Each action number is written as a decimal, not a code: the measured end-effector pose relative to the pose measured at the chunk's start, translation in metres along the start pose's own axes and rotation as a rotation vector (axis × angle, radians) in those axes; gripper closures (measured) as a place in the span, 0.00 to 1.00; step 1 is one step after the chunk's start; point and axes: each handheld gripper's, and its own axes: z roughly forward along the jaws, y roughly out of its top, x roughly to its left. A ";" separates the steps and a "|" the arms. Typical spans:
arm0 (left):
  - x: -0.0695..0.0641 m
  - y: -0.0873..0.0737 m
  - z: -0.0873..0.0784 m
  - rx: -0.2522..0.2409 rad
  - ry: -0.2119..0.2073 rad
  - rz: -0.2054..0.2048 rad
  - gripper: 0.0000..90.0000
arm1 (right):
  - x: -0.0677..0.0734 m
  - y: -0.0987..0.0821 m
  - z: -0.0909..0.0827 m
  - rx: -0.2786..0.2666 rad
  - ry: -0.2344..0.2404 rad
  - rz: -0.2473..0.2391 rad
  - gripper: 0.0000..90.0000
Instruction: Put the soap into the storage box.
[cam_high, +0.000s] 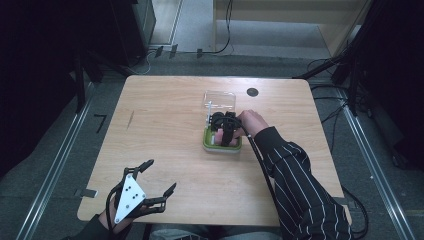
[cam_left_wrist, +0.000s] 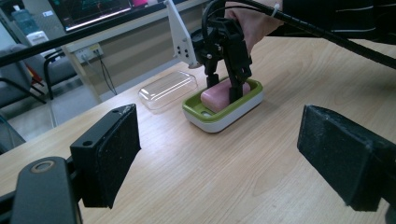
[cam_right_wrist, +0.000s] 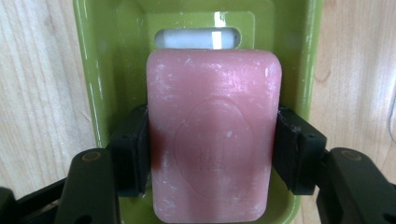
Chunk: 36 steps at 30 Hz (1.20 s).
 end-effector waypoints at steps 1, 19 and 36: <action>0.000 0.000 0.000 0.001 0.000 0.001 0.15 | 0.000 0.000 -0.001 0.005 -0.006 -0.001 0.42; -0.001 0.001 0.001 0.001 -0.004 0.004 0.15 | 0.000 -0.005 -0.022 0.007 -0.034 0.068 0.27; -0.001 0.002 0.006 -0.008 -0.022 0.011 0.15 | 0.004 -0.033 -0.039 0.035 -0.020 0.229 0.08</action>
